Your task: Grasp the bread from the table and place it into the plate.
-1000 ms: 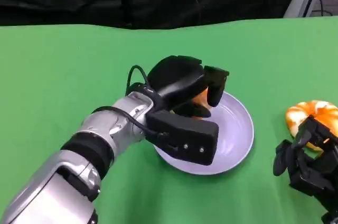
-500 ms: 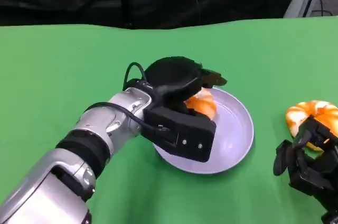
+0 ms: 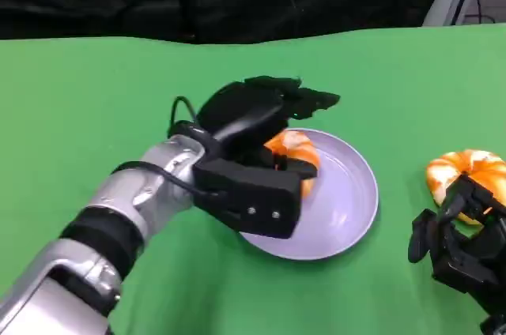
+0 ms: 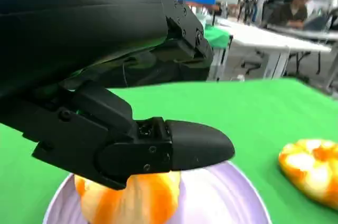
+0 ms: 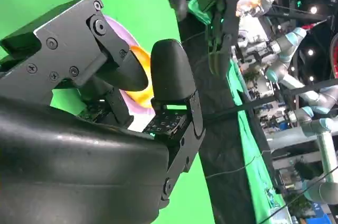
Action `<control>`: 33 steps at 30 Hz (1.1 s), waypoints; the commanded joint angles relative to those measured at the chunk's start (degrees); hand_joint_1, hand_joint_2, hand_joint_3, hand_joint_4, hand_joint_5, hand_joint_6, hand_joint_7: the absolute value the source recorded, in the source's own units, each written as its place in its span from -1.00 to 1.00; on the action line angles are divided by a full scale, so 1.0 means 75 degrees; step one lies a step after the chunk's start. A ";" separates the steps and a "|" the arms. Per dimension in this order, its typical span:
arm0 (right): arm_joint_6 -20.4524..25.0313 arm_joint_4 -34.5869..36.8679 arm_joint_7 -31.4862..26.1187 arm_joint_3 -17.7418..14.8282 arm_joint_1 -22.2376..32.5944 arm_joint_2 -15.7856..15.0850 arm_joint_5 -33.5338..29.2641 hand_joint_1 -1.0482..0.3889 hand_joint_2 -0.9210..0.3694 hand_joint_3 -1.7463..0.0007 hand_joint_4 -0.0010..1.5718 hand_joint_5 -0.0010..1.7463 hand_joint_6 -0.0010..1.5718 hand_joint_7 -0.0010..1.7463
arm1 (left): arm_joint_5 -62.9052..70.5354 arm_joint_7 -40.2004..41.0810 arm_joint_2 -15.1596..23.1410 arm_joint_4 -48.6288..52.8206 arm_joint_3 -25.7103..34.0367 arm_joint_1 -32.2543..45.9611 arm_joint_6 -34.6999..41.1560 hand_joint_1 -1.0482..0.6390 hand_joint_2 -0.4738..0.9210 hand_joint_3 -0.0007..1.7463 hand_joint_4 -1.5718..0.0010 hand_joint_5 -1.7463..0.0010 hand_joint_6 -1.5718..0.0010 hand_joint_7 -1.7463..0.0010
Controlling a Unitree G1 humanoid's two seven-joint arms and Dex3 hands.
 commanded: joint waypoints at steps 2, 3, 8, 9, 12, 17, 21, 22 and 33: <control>-0.0018 -0.0044 0.0041 -0.0025 0.0052 -0.0020 0.0108 0.39 -0.26 -0.67 0.18 1.00 -0.01 0.95 | -0.0269 -0.0036 0.0226 -0.0291 0.0268 0.0251 -0.0196 -0.60 1.00 -0.30 0.25 0.89 0.27 0.96; -0.0015 -0.0035 0.0048 -0.0040 0.0050 -0.0037 0.0113 0.39 -0.26 -0.67 0.18 1.00 -0.01 0.95 | -0.1559 -0.0673 0.0334 -0.0629 0.0855 0.0834 -0.0715 -0.44 0.98 -0.29 0.12 0.82 0.15 0.90; 0.0020 0.0080 0.0150 -0.0115 -0.0020 -0.0114 0.0169 0.39 -0.25 -0.68 0.17 1.00 -0.03 0.95 | -0.5026 -0.3118 0.0733 -0.2034 0.2206 0.2434 -0.0894 0.18 0.59 0.20 -0.03 -0.48 -0.17 0.07; 0.0029 0.0100 0.0186 -0.0127 -0.0034 -0.0124 0.0191 0.39 -0.25 -0.68 0.17 1.00 -0.03 0.95 | -0.5342 -0.3407 0.0762 -0.2265 0.2322 0.2609 -0.0723 0.19 0.56 0.23 -0.06 -0.54 -0.18 -0.01; 0.0030 0.0126 0.0212 -0.0146 -0.0051 -0.0130 0.0188 0.39 -0.26 -0.67 0.17 1.00 -0.04 0.95 | -0.6042 -0.4110 0.0781 -0.2870 0.2632 0.3034 -0.0206 0.19 0.51 0.27 -0.09 -0.63 -0.18 -0.17; 0.0045 0.0090 0.0126 -0.0139 -0.0047 -0.0122 0.0125 0.38 -0.25 -0.66 0.18 1.00 -0.03 0.96 | -0.7606 -0.5451 0.0708 -0.3710 0.3244 0.3783 0.0770 0.18 0.38 0.52 -0.08 -0.93 -0.08 -0.67; -0.0010 0.0106 0.0122 -0.0128 -0.0047 -0.0105 0.0092 0.38 -0.25 -0.66 0.18 1.00 -0.03 0.96 | -0.8530 -0.6519 0.0760 -0.4017 0.3678 0.4161 0.1559 0.14 0.40 0.55 -0.11 -0.99 -0.06 -0.82; -0.0010 0.0105 0.0122 -0.0129 -0.0047 -0.0105 0.0091 0.38 -0.25 -0.66 0.18 1.00 -0.03 0.96 | -0.8525 -0.6583 0.0735 -0.4049 0.3737 0.4170 0.1623 0.14 0.40 0.55 -0.11 -1.00 -0.05 -0.83; 0.0079 0.0148 0.0186 -0.0185 -0.0124 -0.0142 0.0160 0.38 -0.26 -0.67 0.18 1.00 -0.04 0.95 | -1.0587 -0.8778 0.1098 -0.3841 0.5296 0.5166 0.4530 0.07 0.67 0.07 -0.16 -1.00 -0.02 -0.97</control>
